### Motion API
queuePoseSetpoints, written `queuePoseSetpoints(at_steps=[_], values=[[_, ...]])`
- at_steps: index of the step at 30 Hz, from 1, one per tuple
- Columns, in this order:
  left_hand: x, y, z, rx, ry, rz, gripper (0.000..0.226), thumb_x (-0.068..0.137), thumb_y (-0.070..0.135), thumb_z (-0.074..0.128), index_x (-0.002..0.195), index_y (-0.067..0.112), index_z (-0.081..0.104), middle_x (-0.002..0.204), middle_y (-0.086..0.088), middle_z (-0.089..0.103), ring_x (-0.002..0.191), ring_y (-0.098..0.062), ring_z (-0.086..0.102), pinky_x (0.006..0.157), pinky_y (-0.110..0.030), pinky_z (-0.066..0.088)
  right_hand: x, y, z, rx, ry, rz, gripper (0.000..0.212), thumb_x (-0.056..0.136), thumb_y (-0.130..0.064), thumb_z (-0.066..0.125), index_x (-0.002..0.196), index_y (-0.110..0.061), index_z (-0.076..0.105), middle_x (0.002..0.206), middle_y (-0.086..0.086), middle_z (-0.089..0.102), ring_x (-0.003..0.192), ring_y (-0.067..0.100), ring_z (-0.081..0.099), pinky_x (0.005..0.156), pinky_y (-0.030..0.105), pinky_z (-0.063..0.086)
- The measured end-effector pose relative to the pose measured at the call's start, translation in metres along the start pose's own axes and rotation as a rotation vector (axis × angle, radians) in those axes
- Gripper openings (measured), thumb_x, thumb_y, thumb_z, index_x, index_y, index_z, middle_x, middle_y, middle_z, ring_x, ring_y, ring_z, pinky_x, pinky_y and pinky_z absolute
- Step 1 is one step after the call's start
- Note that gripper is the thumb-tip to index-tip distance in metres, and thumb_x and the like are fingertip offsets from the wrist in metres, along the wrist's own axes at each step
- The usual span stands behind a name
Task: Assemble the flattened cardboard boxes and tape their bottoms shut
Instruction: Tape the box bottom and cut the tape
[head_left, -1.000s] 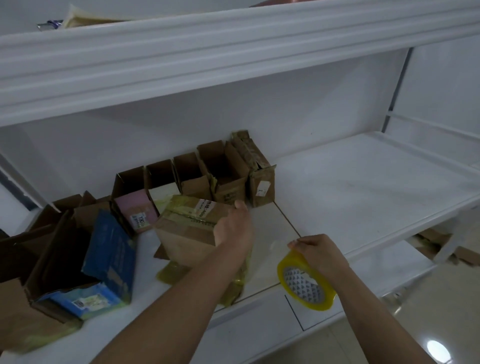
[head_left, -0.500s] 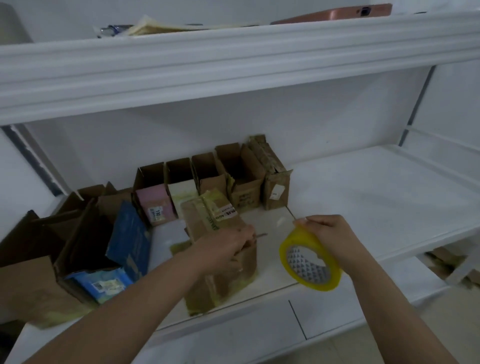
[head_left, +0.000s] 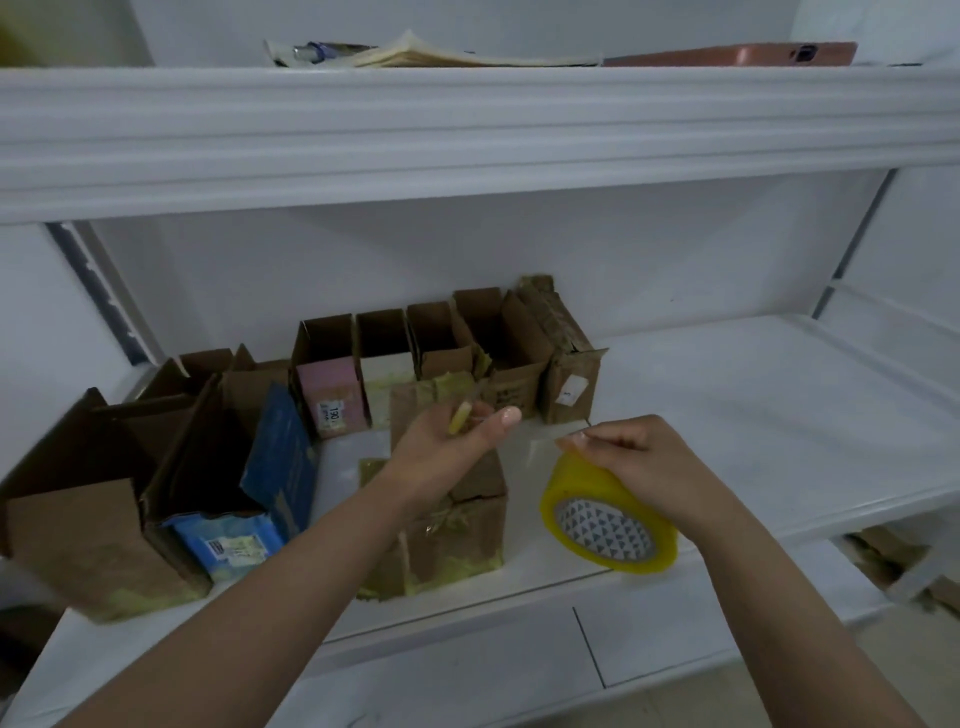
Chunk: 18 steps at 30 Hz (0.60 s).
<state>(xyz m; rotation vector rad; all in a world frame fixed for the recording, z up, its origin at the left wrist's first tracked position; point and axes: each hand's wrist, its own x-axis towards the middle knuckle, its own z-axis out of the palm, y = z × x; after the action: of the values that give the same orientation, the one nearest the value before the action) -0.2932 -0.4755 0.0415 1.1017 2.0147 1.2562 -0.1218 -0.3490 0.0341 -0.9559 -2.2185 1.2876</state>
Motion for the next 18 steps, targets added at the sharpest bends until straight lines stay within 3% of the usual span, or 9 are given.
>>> queuePoseSetpoints(at_steps=[3, 6, 9, 11, 15, 18], values=[[0.001, 0.006, 0.015, -0.006, -0.112, 0.032, 0.041, 0.073, 0.062, 0.065, 0.076, 0.021, 0.063, 0.075, 0.007, 0.058, 0.069, -0.002, 0.052, 0.069, -0.029, 0.047, -0.004, -0.009, 0.006, -0.023, -0.019, -0.032, 0.019, 0.093, -0.034, 0.063, 0.085, -0.032, 0.079, 0.081, 0.005, 0.073, 0.081, 0.022, 0.069, 0.083, 0.040, 0.054], [0.007, 0.002, 0.015, 0.033, -0.029, 0.106, 0.034, 0.077, 0.042, 0.078, 0.066, 0.012, 0.064, 0.057, 0.008, 0.056, 0.054, 0.001, 0.052, 0.054, -0.016, 0.041, -0.005, -0.010, 0.005, 0.054, -0.114, 0.017, 0.013, 0.089, -0.037, 0.066, 0.095, -0.034, 0.076, 0.091, 0.005, 0.075, 0.085, 0.019, 0.071, 0.082, 0.034, 0.057], [0.012, -0.001, 0.004, 0.092, 0.030, 0.163, 0.034, 0.081, 0.038, 0.075, 0.061, 0.016, 0.059, 0.052, 0.012, 0.049, 0.053, -0.002, 0.050, 0.057, -0.019, 0.044, -0.004, -0.006, -0.006, 0.265, -0.254, 0.111, 0.059, 0.063, -0.051, 0.074, 0.119, -0.031, 0.066, 0.111, 0.005, 0.071, 0.099, 0.021, 0.070, 0.083, 0.035, 0.058], [0.012, -0.004, -0.006, 0.170, 0.089, 0.179, 0.035, 0.083, 0.038, 0.073, 0.061, 0.015, 0.057, 0.054, 0.012, 0.047, 0.054, -0.003, 0.049, 0.060, -0.026, 0.045, -0.001, -0.002, -0.012, 0.406, -0.250, 0.118, 0.071, 0.059, -0.050, 0.073, 0.123, -0.021, 0.065, 0.112, 0.011, 0.072, 0.103, 0.028, 0.069, 0.089, 0.044, 0.056], [0.000, -0.018, -0.034, 0.165, 0.222, 0.136, 0.034, 0.086, 0.034, 0.069, 0.068, 0.007, 0.060, 0.059, 0.003, 0.052, 0.056, -0.003, 0.053, 0.057, -0.022, 0.042, 0.005, 0.005, -0.019, 0.403, -0.237, 0.121, 0.059, 0.064, -0.043, 0.071, 0.116, -0.014, 0.069, 0.110, 0.017, 0.071, 0.102, 0.032, 0.069, 0.092, 0.044, 0.054], [-0.009, -0.046, -0.054, 0.130, 0.293, 0.035, 0.035, 0.085, 0.035, 0.071, 0.062, 0.015, 0.054, 0.060, 0.001, 0.054, 0.063, -0.014, 0.056, 0.066, -0.031, 0.045, 0.009, 0.007, -0.017, 0.127, -0.254, 0.125, 0.048, 0.064, -0.049, 0.072, 0.099, -0.016, 0.075, 0.095, 0.008, 0.075, 0.085, 0.019, 0.072, 0.074, 0.028, 0.057]])
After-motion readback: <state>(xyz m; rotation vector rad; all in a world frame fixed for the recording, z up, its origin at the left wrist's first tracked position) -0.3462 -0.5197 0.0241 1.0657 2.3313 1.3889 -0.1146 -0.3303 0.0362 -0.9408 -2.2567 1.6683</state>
